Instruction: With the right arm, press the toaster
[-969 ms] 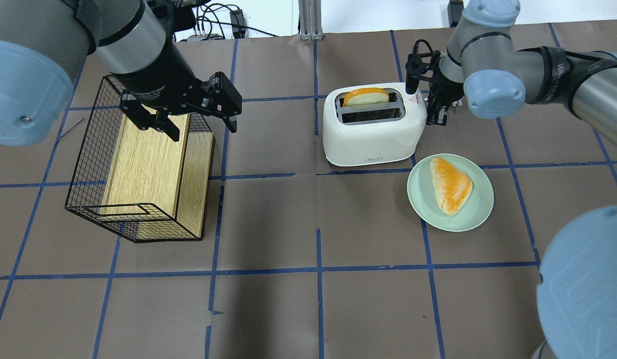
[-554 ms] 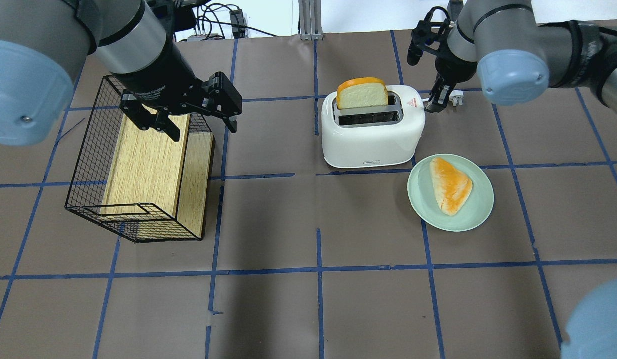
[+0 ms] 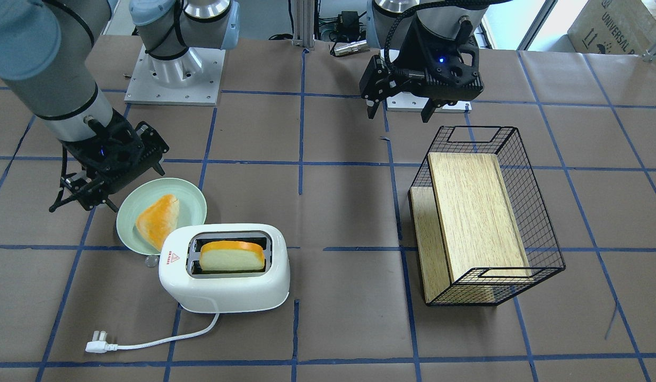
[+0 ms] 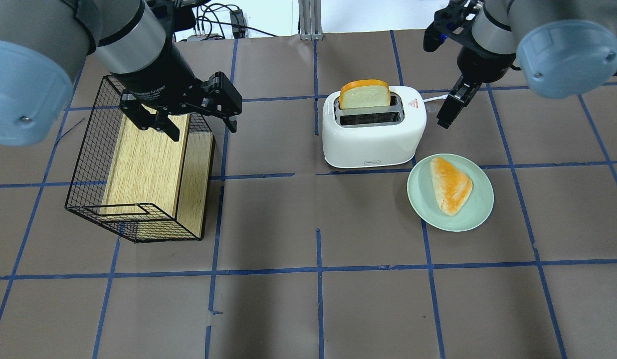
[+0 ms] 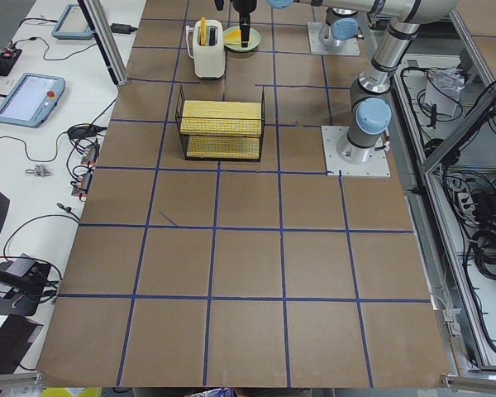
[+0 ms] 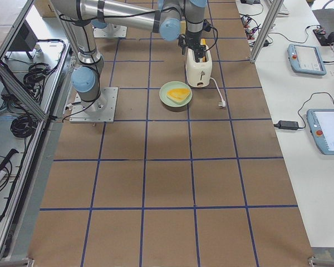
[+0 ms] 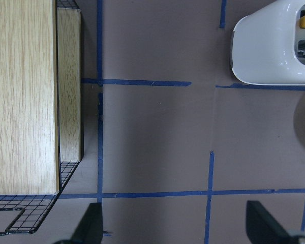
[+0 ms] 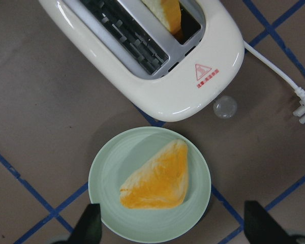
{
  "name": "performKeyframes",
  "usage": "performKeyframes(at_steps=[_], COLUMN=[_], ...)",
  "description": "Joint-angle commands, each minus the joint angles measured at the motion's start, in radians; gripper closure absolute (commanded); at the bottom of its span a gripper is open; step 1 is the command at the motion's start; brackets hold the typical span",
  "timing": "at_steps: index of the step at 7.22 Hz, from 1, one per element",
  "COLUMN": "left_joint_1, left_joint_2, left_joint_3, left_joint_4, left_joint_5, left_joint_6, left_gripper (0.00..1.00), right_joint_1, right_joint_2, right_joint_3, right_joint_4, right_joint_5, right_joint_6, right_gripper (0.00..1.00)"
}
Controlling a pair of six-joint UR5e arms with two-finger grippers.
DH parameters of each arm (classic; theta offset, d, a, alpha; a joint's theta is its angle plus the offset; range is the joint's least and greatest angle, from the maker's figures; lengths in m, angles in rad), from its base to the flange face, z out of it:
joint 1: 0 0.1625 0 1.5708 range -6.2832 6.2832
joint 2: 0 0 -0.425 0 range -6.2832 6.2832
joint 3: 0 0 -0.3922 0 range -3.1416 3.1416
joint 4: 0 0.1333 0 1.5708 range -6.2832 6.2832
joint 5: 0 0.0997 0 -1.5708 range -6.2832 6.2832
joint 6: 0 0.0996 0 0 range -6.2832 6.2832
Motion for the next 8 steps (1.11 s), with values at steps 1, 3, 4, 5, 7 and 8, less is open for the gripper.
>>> performKeyframes(at_steps=[1, 3, 4, 5, 7, 8], left_joint_1=[0.000, 0.000, 0.000, 0.000, 0.000, 0.000], left_joint_2=[-0.001, -0.001, -0.001, 0.001, -0.001, -0.001], left_joint_3=[0.000, 0.000, 0.000, 0.000, 0.000, 0.000], left_joint_4=[0.000, 0.000, 0.000, 0.000, 0.000, 0.000], left_joint_5=[0.000, 0.000, 0.000, 0.000, 0.000, 0.000], left_joint_6=[0.000, 0.000, 0.000, 0.000, 0.000, 0.002], left_gripper=[0.00, 0.00, 0.00, 0.00, 0.00, 0.00], right_joint_1=[-0.001, -0.002, -0.002, -0.002, -0.002, -0.002], right_joint_2=[-0.077, -0.086, -0.080, -0.082, -0.085, -0.088], right_joint_3=[0.015, 0.026, 0.018, 0.017, 0.014, 0.021], right_joint_4=[0.079, 0.076, 0.085, 0.080, 0.079, 0.073], right_joint_5=[-0.013, -0.010, -0.016, -0.016, -0.018, -0.016], right_joint_6=[0.034, 0.292, 0.299, 0.301, 0.304, 0.304], right_gripper=[0.00, 0.00, 0.00, 0.00, 0.00, 0.00])
